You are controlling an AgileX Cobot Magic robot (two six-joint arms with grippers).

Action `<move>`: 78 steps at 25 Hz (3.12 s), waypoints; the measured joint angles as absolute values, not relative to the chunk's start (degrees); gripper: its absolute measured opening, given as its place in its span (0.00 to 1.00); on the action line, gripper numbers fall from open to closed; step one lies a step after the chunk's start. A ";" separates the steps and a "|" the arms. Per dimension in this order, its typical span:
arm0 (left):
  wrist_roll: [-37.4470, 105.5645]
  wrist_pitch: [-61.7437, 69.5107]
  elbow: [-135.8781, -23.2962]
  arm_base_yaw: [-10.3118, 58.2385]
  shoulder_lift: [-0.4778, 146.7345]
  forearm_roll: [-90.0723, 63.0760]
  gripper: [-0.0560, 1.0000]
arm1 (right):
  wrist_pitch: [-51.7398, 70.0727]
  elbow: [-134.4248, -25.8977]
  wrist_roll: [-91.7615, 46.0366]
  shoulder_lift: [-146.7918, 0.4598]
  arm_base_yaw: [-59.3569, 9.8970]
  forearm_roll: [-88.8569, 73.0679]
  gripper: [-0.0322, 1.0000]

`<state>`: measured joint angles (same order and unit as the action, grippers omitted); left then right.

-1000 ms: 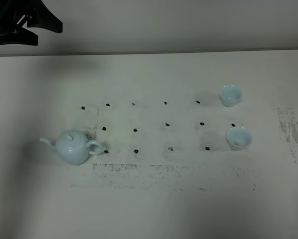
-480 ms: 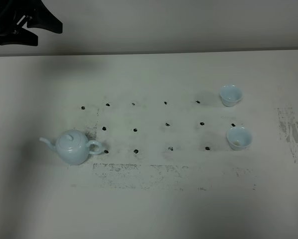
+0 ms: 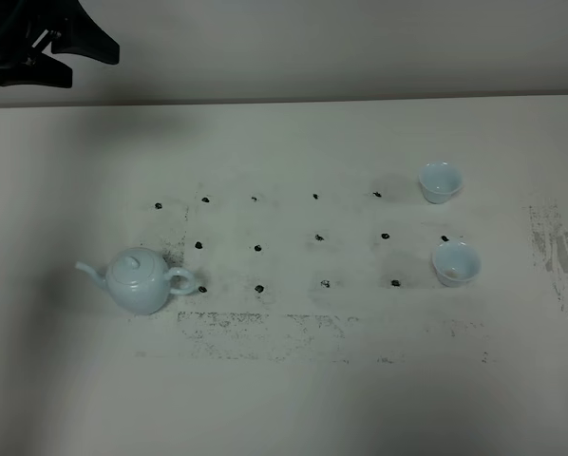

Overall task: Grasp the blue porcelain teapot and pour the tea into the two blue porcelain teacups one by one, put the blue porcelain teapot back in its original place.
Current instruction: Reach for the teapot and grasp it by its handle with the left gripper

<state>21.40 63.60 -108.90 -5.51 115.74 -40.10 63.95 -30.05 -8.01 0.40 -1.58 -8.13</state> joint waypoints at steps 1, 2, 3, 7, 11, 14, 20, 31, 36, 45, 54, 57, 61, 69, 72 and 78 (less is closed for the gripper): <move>21.39 63.60 -108.90 -5.51 115.74 -40.10 0.75 | 63.95 -30.05 -8.01 0.40 -1.58 -8.13 0.39; 21.47 63.60 -108.90 -5.51 115.74 -40.10 0.75 | 63.95 -30.05 -8.01 0.40 -1.58 -8.13 0.37; 21.46 63.65 -108.90 -5.51 115.74 -40.10 0.75 | 63.95 -30.05 -7.82 0.40 -1.58 -8.13 0.36; 21.53 63.65 -108.90 -5.51 115.74 -40.10 0.75 | 63.95 -30.00 -7.02 0.40 -1.58 -8.13 0.32; 21.53 63.65 -108.90 -5.51 115.74 -40.10 0.75 | 63.95 -30.00 -6.97 0.40 -1.58 -8.13 0.27; 21.53 63.65 -108.90 -5.51 115.74 -40.10 0.75 | 63.95 -30.00 -6.97 0.40 -1.58 -8.13 0.25; 21.58 63.65 -108.90 -5.51 115.74 -40.10 0.75 | 63.95 -30.00 -6.97 0.40 -1.38 -8.63 0.24; 21.64 63.36 -108.90 -5.51 115.74 -40.10 0.75 | 63.90 -30.00 -6.91 0.40 -0.77 -12.56 0.24; 21.68 63.36 -108.90 -5.51 115.74 -40.10 0.75 | 63.68 -30.00 -6.91 0.40 -0.77 -13.31 0.24; 21.79 63.36 -108.90 -5.51 115.74 -40.10 0.75 | 63.74 -30.00 -8.24 0.40 -0.77 -12.80 0.24; 22.94 63.36 -108.90 -5.51 115.74 -40.10 0.75 | 63.88 -30.00 -9.79 0.40 -0.77 -12.20 0.24; 23.07 63.53 -108.90 -5.45 115.74 -40.10 0.75 | 63.88 -30.00 -9.79 0.40 -0.77 -13.43 0.24; 21.45 63.27 -108.90 -2.28 115.74 -33.74 0.75 | 63.88 -30.00 -9.85 0.40 -0.77 -14.80 0.24; 14.09 60.48 -108.90 17.86 115.74 -13.48 0.75 | 63.88 -30.00 -9.90 0.40 -0.77 -14.85 0.24; 14.93 57.44 -108.90 25.60 115.74 -11.03 0.75 | 63.88 -30.00 -9.90 0.40 -0.77 -14.85 0.24; 16.94 52.59 -108.90 36.56 117.97 -5.74 0.75 | 63.88 -30.00 -9.90 0.40 -0.77 -14.85 0.24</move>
